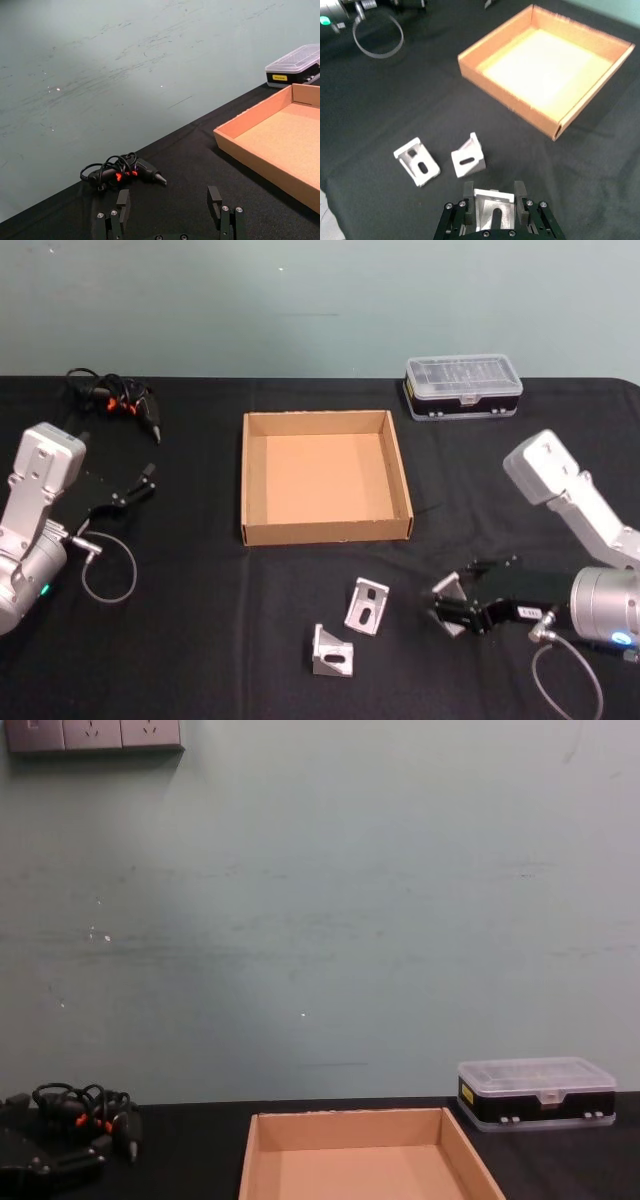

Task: Use one hand to pick up the angle iron from the table and place it into the box.

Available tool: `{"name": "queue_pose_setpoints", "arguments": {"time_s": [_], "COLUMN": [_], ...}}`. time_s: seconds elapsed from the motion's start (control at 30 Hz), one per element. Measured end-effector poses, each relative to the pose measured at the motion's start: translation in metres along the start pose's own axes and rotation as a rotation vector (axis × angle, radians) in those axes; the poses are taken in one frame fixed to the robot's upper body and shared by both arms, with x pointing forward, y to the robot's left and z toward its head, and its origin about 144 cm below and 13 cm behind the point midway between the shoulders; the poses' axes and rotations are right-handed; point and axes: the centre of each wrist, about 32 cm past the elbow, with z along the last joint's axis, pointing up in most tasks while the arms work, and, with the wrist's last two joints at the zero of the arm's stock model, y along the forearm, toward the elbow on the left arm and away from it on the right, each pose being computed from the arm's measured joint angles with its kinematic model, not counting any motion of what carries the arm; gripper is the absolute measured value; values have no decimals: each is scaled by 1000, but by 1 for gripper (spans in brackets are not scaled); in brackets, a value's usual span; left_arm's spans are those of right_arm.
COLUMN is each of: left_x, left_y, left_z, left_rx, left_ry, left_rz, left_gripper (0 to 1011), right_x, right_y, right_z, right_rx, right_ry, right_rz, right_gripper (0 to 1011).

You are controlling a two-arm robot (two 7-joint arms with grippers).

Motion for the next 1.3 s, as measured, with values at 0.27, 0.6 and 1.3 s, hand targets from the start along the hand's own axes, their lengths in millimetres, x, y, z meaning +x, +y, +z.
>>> {"name": "queue_pose_setpoints", "arguments": {"time_s": [0.27, 0.6, 1.3], "left_x": [0, 0, 0], "left_y": [0, 0, 0], "left_z": [0, 0, 0], "left_rx": [0, 0, 0], "left_ry": [0, 0, 0], "left_rz": [0, 0, 0], "left_gripper": [1011, 1011, 1011], "right_x": [-2, -1, 28], "right_y": [-9, -10, 43], "right_z": [17, 43, 75], "right_rx": [92, 193, 312], "right_ry": [-35, -96, -148], "right_rz": [-26, -66, -95], "right_gripper": [488, 488, 488]}}
